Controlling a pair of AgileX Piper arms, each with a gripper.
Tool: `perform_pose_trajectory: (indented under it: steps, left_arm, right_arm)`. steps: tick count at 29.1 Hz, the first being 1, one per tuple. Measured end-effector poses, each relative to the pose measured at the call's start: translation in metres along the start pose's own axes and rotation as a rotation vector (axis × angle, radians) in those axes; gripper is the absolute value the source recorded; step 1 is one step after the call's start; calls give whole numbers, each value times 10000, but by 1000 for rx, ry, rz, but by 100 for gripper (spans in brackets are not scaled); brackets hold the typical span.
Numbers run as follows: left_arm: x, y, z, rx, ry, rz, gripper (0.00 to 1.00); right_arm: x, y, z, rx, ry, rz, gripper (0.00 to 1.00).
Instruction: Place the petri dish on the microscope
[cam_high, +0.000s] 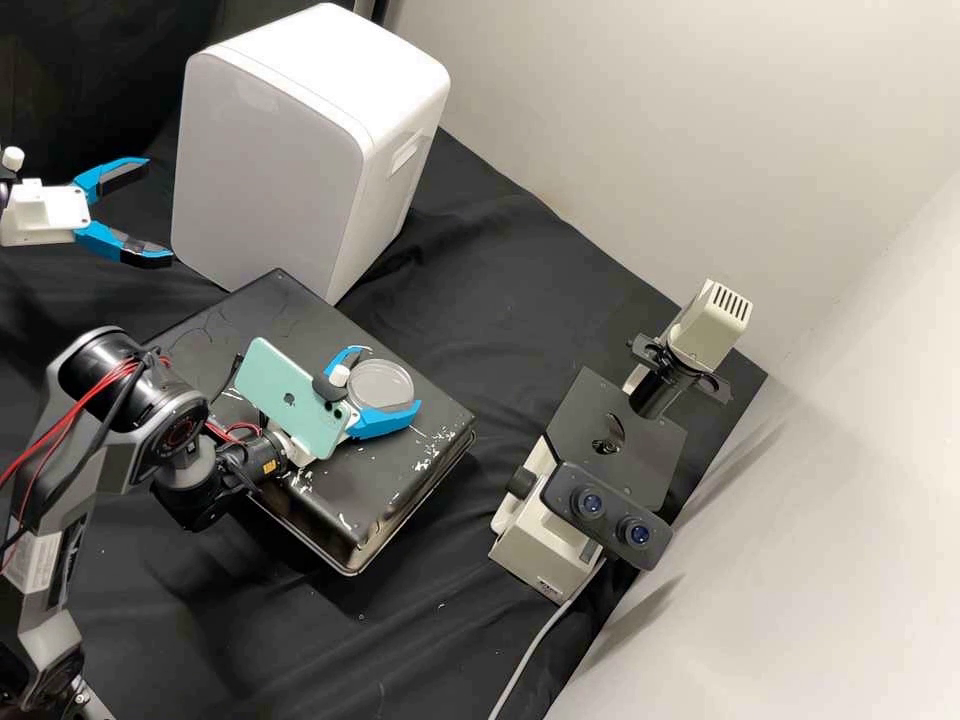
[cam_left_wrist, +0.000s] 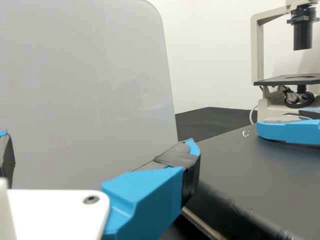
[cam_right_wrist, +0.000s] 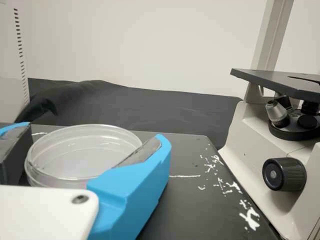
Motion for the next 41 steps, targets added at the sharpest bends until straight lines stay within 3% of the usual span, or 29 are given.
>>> perform_pose_trajectory:
  steps: [19,22,28,34,41]
  left_arm:
    - [0,0,0,0,0,0,100]
    - [0,0,0,0,0,0,100]
    - [0,0,0,0,0,0,100]
    - [0,0,0,0,0,0,100]
    - [0,0,0,0,0,0,100]
  right_arm:
    - [-4,22,-19,8,7,0,0]
    - [-22,79,-43,21,18,7,0]
    - [-122,219,-4,34,0,14,0]
    - [-183,424,75,45,-29,73,0]
    - [-211,577,191,51,-62,123,0]
